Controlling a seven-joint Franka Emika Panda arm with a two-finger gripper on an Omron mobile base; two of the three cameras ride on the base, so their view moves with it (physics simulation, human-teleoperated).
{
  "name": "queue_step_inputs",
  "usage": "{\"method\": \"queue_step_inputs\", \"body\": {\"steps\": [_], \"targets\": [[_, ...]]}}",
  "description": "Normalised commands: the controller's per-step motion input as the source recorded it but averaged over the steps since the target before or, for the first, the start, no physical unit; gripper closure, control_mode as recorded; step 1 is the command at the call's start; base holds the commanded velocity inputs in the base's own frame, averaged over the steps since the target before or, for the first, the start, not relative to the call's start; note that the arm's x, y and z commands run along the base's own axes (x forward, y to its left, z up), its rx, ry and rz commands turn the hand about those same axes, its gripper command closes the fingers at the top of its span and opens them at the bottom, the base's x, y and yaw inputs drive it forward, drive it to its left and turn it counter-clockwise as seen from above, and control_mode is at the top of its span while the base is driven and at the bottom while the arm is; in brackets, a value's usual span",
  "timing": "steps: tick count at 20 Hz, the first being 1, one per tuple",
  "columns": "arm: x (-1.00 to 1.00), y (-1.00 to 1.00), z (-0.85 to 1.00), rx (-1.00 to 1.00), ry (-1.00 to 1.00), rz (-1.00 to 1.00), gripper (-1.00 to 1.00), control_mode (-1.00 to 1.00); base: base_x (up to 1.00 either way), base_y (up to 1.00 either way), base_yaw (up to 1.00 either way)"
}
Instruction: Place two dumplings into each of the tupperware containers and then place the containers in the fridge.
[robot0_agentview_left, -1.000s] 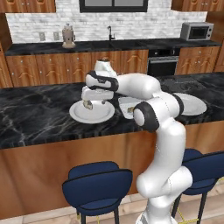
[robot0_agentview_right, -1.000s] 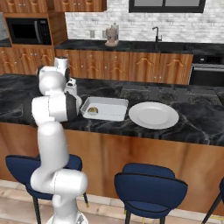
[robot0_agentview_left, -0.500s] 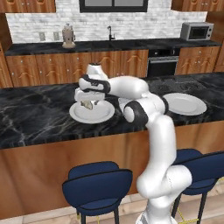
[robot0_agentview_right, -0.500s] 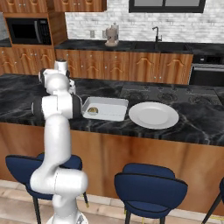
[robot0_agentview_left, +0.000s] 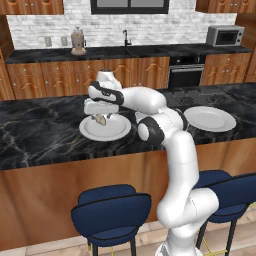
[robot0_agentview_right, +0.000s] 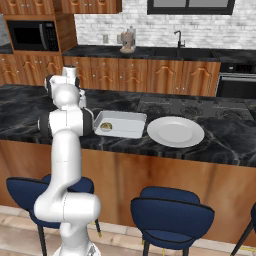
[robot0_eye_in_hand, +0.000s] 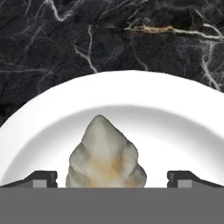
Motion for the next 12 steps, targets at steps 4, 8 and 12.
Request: {"method": "queue_step_inputs", "body": {"steps": [4,8,12], "targets": [[-0.31,0.0,-0.13,0.0,0.0,0.0,-1.0,-1.0,0.0,0.0,0.0],[-0.13,-0.01,-0.05,0.0,0.0,0.0,-1.0,-1.0,0.0,0.0,0.0],[0.0,-0.01,-0.23,0.0,0.0,0.0,-1.0,-1.0,0.0,0.0,0.0]]}}
